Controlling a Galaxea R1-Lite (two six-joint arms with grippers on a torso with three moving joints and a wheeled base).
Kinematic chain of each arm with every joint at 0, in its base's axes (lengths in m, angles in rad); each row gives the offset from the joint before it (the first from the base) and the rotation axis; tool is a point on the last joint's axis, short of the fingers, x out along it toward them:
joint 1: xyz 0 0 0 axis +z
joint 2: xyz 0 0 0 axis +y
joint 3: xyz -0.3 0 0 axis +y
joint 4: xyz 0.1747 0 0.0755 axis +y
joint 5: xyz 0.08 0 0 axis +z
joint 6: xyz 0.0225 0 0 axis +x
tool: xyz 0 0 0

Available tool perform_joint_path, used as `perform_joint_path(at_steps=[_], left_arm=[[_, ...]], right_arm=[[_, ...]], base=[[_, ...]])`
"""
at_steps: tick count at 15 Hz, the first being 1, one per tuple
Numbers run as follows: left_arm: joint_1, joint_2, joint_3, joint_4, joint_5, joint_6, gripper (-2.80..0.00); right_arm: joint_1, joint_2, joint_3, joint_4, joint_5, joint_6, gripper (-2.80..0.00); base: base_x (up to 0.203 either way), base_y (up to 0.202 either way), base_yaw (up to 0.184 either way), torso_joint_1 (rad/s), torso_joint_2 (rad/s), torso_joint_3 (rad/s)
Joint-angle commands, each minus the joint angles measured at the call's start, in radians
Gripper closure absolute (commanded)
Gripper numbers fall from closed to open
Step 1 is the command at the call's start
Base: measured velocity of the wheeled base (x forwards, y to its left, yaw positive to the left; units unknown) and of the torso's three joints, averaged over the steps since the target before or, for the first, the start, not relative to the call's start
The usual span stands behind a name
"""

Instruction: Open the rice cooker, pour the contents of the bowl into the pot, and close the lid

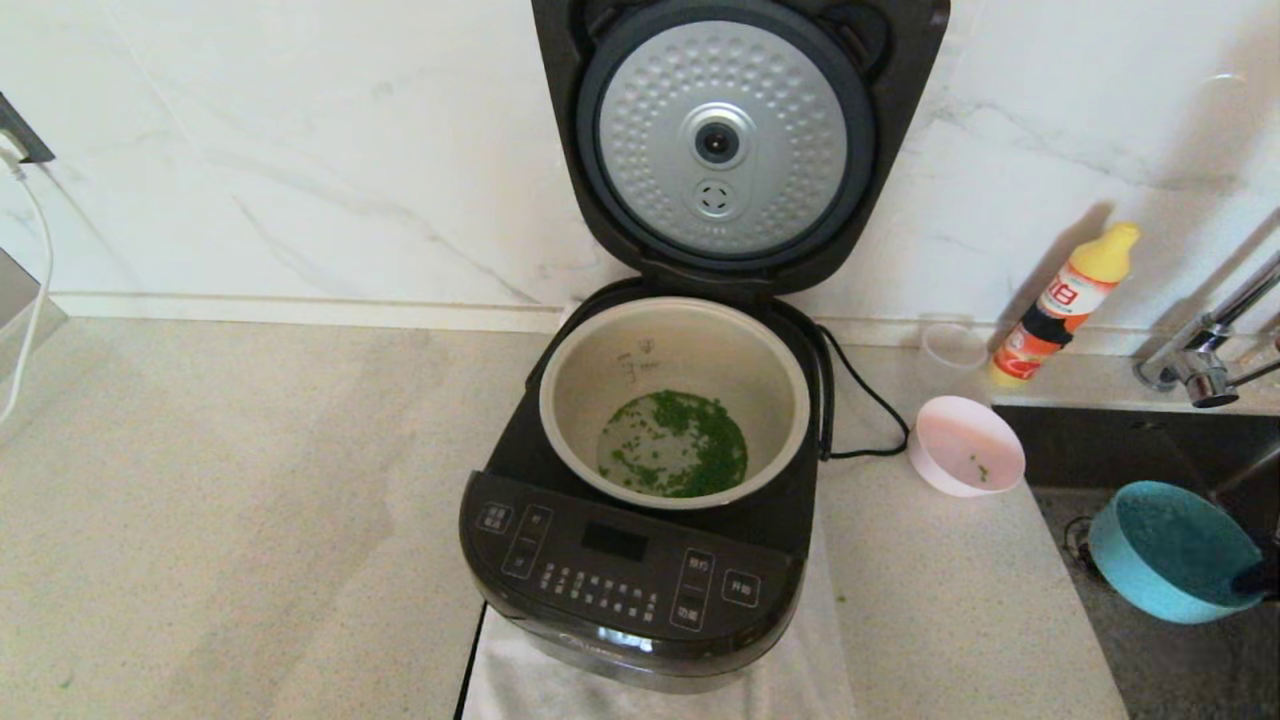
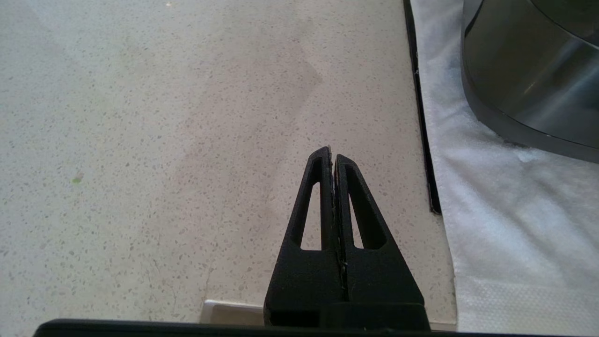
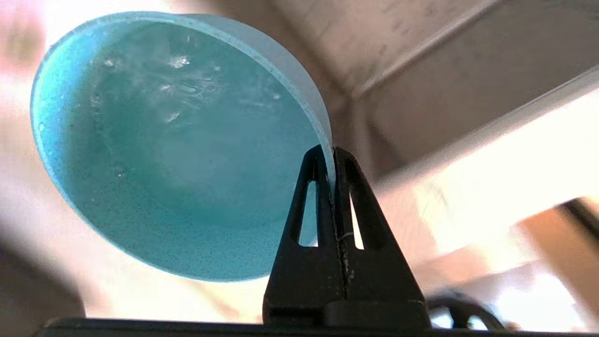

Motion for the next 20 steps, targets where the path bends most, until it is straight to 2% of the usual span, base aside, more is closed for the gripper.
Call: perform_joint_path(at_steps=[1, 6, 10, 13, 18, 20], left_arm=[[0.000, 0.001, 0.000, 0.000, 0.000, 0.000, 0.00], [0.000, 0.001, 0.000, 0.000, 0.000, 0.000, 0.00], [0.000, 0.001, 0.000, 0.000, 0.000, 0.000, 0.00], [0.000, 0.001, -0.001, 0.000, 0.000, 0.000, 0.00], [0.000, 0.001, -0.001, 0.000, 0.000, 0.000, 0.00], [0.000, 0.001, 0.000, 0.000, 0.000, 0.000, 0.00]], right_arm=[[0.106, -0.091, -0.057, 0.122, 0.002, -0.015, 0.00], [0.341, -0.154, -0.206, 0.281, 0.001, -0.002, 0.00], [0.536, -0.137, -0.423, 0.410, -0.006, 0.072, 0.00], [0.625, -0.065, -0.622, 0.494, -0.023, 0.087, 0.00], [0.828, 0.117, -0.881, 0.571, -0.145, 0.131, 0.00], [0.923, 0.167, -0.889, 0.527, -0.277, 0.142, 0.00]], base=[[0.000, 0.000, 0.000, 0.000, 0.00, 0.000], [0.000, 0.000, 0.000, 0.000, 0.00, 0.000], [0.000, 0.000, 0.000, 0.000, 0.00, 0.000], [0.000, 0.000, 0.000, 0.000, 0.00, 0.000], [0.000, 0.000, 0.000, 0.000, 0.00, 0.000], [0.000, 0.000, 0.000, 0.000, 0.00, 0.000]])
